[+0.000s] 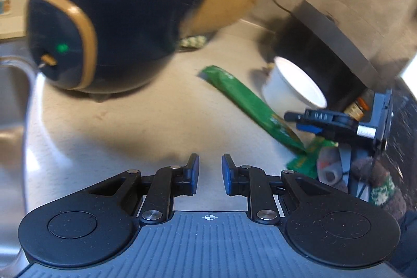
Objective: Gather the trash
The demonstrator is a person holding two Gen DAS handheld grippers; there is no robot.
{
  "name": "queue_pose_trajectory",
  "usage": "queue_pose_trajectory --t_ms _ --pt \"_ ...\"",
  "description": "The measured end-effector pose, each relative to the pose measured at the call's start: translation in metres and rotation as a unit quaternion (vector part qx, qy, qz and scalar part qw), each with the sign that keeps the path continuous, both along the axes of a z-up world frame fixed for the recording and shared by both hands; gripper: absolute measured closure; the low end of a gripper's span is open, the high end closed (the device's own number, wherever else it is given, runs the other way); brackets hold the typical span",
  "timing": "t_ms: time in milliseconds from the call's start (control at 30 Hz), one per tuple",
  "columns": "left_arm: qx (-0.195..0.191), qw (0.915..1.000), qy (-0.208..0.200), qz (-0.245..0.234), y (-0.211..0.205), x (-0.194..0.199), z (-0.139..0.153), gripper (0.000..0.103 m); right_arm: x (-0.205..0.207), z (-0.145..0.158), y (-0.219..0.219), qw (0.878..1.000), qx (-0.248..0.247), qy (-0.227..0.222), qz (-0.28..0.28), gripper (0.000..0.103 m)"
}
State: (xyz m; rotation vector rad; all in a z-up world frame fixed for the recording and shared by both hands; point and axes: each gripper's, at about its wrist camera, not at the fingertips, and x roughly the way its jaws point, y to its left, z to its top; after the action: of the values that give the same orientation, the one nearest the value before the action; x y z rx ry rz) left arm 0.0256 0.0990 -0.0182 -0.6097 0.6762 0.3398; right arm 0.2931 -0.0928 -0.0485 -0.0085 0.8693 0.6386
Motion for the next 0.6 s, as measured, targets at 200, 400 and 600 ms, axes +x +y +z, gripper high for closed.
queue_pose_trajectory --t_ms 200,400,600 --pt "-0.006 0.9999 0.007 0.011 0.003 0.003 -0.003 0.081 -0.042 -0.006 0.017 0.992 0.042 0.066 0.1 0.064" --pt "-0.007 0.9984 0.013 -0.054 -0.016 0.036 -0.007 0.081 -0.103 0.023 -0.003 0.99 0.008 -0.047 0.135 0.064" --pt "-0.008 0.9869 -0.007 -0.161 -0.051 0.087 -0.002 0.081 -0.096 0.03 -0.073 0.99 -0.055 -0.122 -0.056 0.044"
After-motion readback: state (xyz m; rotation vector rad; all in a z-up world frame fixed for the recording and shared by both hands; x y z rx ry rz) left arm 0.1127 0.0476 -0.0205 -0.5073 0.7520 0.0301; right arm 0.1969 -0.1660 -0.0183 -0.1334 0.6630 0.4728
